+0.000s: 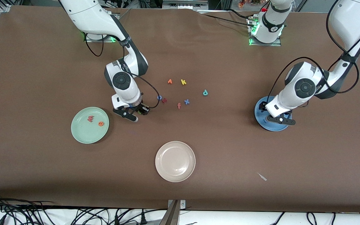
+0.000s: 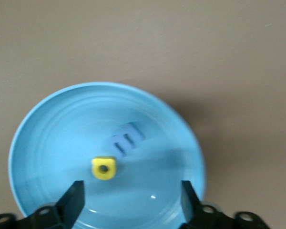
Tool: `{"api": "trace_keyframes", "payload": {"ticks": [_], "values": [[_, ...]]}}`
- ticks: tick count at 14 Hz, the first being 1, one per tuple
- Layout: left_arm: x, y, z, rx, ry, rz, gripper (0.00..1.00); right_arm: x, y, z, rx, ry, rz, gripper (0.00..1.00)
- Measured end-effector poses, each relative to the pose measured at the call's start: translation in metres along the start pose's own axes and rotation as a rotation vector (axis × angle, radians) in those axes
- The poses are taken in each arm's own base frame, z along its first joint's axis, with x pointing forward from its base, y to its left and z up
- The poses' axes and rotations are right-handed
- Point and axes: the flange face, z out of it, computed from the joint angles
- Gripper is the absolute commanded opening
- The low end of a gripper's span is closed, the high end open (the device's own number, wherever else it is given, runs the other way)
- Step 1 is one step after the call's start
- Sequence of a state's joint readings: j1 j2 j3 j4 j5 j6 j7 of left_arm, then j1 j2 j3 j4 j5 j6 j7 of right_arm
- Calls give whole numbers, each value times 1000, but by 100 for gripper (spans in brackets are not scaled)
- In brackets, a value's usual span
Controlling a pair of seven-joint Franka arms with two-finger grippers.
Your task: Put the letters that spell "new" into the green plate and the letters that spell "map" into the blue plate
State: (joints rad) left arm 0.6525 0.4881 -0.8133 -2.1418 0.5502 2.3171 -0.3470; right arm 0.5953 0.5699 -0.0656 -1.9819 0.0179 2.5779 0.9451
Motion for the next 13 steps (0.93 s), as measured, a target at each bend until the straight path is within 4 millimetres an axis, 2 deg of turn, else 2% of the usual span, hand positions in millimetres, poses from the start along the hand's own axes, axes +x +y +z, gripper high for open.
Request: {"api": "trace_keyframes", "payload": {"ticks": [1,4,6,8,11,13], "values": [[1,13,-7,-3,9,-21,100,0,0,-1,1,2,-1,14],[-1,61,-25,-20,28,-83,100,-1,1,-1,4,5,-3,13],[-7,94,-32,-25,29,-117,100,7,5,-5,1,15,-17,13],[-16,137,-33,-23,26,-158,100,25,17,-19,-23,21,-58,13],[-38,210,-31,-19,21,-197,100,64,42,-54,-76,12,-162,14],[-53,246,-28,-19,17,-230,100,86,62,-71,-100,6,-236,15]]}}
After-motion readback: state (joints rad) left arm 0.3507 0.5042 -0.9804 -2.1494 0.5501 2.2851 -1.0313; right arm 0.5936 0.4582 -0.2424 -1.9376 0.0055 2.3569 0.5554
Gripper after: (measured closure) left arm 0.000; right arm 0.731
